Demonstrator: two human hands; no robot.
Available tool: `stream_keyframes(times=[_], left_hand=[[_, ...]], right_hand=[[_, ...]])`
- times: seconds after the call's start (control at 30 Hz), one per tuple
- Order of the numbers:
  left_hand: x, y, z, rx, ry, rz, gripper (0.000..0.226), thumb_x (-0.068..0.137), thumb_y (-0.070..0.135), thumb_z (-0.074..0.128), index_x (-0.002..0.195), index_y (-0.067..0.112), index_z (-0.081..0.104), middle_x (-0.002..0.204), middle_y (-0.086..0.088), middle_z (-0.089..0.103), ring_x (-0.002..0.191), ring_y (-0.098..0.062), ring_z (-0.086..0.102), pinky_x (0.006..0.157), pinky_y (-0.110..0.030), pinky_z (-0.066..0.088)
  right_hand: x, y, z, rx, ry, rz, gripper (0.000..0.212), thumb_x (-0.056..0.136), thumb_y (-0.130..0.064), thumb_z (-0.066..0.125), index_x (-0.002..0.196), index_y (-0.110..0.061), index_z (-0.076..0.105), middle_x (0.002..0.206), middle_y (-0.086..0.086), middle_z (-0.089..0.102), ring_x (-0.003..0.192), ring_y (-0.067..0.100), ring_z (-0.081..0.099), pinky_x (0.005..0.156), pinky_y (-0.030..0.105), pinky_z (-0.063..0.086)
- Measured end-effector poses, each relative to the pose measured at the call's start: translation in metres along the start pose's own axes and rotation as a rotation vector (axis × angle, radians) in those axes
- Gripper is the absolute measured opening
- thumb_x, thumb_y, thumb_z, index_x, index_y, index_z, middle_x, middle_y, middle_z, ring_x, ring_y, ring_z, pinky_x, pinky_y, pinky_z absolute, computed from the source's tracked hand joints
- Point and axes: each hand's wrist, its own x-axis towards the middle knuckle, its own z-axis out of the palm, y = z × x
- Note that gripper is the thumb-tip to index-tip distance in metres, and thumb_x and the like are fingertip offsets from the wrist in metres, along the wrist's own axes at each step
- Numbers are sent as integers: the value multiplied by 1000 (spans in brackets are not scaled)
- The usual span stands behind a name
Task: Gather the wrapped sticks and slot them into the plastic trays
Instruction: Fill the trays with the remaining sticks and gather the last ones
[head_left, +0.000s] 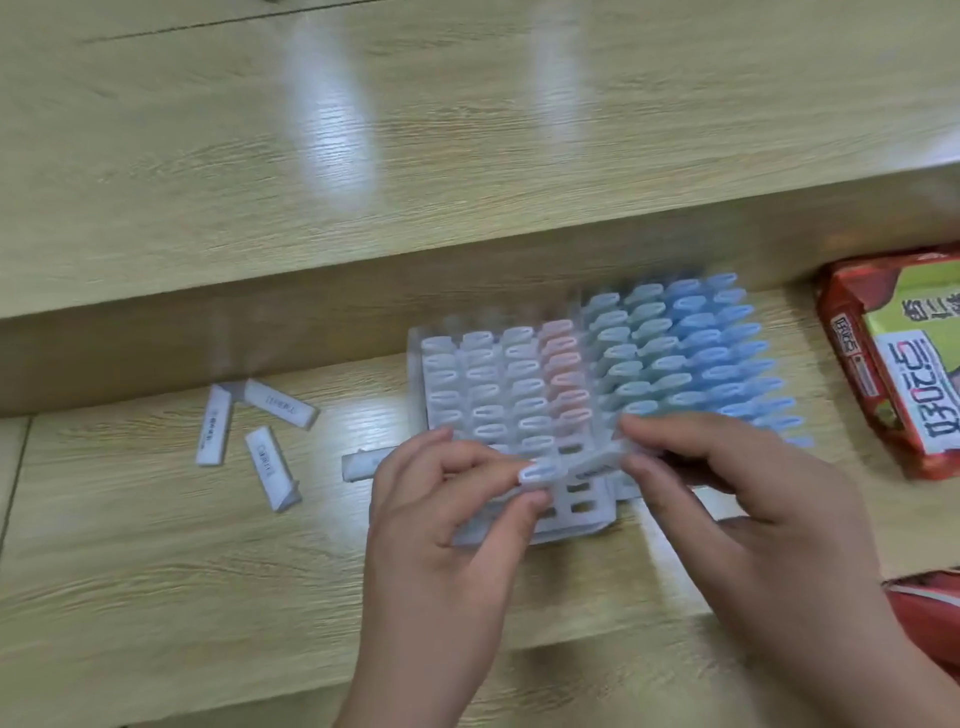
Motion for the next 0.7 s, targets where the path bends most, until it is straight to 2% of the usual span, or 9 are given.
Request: stream_keyframes(times=[0.07,0.13,0.2,0.23,0.37,0.47,0.63,0.7], left_hand=[[-6,-4,5,49,0,9,14,76,37,77,84,49,74,124,20,59,136,-17,41,106,-34,39],[-11,-8,10,82,-15,28,14,80,41,77,88,52,73,148,22,44,151,-14,20,113,-31,24],[-15,-12,16,105,-37,18,8,84,47,74,90,52,74,159,25,27,155,-11,1,112,-32,14],[-17,-14,18,104,-42,10,9,83,46,70,90,51,74,161,26,21,155,-10,-3,112,-32,13],[-19,-21,24,100,-18,28,13,87,38,74,93,50,74,165,19,15,155,-12,0,114,-35,14],[-16,-27,24,143,-38,87,16,89,32,74,94,46,72,167,12,15,156,-19,7,116,-41,19],[-17,-32,19,182,-100,168,13,92,33,62,100,41,68,168,3,15,156,-25,6,116,-37,19],[-17,-33,18,208,-118,180,14,94,33,59,102,37,69,168,1,15,156,-26,5,117,-39,21]], right_hand=[[-2,6,2,-3,-31,-15,21,84,-22,71,104,-30,70,98,-22,68,87,-6,65,77,9,49],[-4,13,7,-22,-72,-30,17,83,-17,71,100,-21,75,97,-16,70,89,-2,66,76,18,54],[-6,19,12,-41,-102,-55,16,84,-16,71,100,-17,76,98,-11,70,91,0,66,75,23,55],[-7,22,14,-44,-116,-68,16,85,-16,71,100,-17,76,98,-10,71,91,0,66,76,24,55],[-9,29,20,-115,-181,-147,17,90,-21,67,104,-19,76,100,-8,72,90,8,69,73,29,56],[-11,33,20,-190,-205,-197,22,87,-14,69,108,-17,76,102,-3,72,86,17,71,65,33,57],[-13,30,23,-270,-247,-291,33,89,-13,54,115,-16,74,105,1,71,86,21,68,58,31,55],[-14,30,26,-278,-251,-311,35,88,-8,57,118,-15,73,105,3,70,85,23,68,56,32,55]])
